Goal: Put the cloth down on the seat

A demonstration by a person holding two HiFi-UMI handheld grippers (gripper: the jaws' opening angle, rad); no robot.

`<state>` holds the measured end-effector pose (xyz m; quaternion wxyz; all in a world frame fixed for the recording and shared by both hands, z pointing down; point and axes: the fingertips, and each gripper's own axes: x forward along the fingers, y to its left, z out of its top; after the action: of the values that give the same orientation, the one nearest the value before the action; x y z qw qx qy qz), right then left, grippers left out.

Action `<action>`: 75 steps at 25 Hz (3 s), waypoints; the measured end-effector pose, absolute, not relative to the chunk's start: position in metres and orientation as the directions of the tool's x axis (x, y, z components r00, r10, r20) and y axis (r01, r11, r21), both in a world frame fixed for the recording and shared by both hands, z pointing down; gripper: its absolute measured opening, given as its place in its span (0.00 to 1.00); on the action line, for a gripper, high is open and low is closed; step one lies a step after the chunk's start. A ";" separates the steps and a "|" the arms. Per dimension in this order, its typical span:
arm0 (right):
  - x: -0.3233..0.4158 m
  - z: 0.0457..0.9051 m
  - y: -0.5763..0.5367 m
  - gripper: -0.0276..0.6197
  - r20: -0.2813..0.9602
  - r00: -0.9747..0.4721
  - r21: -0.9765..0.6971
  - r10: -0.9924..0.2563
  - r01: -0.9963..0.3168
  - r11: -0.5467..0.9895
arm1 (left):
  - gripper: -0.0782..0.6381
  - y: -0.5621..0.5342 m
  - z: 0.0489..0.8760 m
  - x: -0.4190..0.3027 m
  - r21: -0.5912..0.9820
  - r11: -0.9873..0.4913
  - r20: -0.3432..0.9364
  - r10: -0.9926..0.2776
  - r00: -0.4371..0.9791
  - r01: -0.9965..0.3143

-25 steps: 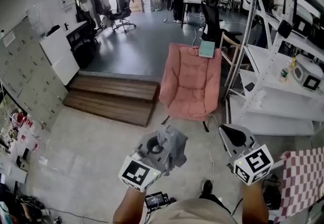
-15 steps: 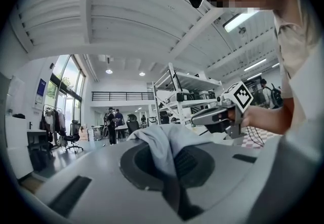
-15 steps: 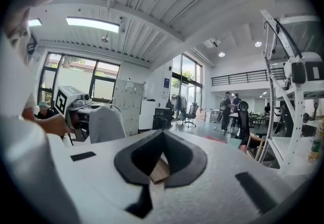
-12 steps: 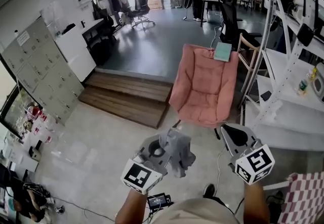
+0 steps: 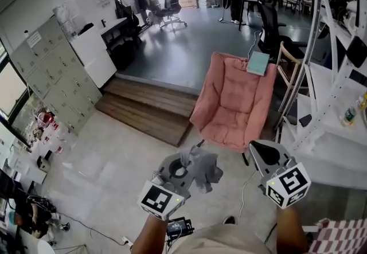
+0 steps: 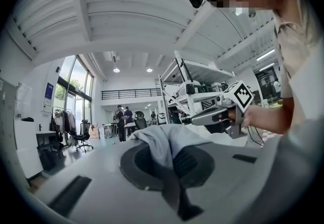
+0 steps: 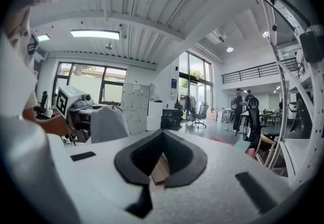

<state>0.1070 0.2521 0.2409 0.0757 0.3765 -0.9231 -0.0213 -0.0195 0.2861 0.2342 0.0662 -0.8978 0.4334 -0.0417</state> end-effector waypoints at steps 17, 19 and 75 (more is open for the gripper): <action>0.199 0.247 0.196 0.03 0.085 -0.720 0.056 -0.689 -0.687 0.725 | 0.13 0.227 0.238 0.066 -0.191 -0.585 0.051 -0.807 0.588 -0.788; 0.209 0.249 0.191 0.03 0.081 -0.716 0.047 -0.693 -0.692 0.720 | 0.13 0.220 0.238 0.074 -0.190 -0.584 0.056 -0.809 0.585 -0.789; 0.100 0.260 -0.181 0.03 0.192 -0.452 0.147 -0.871 -0.864 0.481 | 0.13 -0.195 0.242 -0.048 -0.178 -0.781 -0.038 -0.603 0.797 -0.599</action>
<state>0.0999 -0.1810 0.2605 0.1212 0.5092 -0.8520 -0.0139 -0.0476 -0.1953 0.2419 0.0908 -0.9436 0.3183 -0.0106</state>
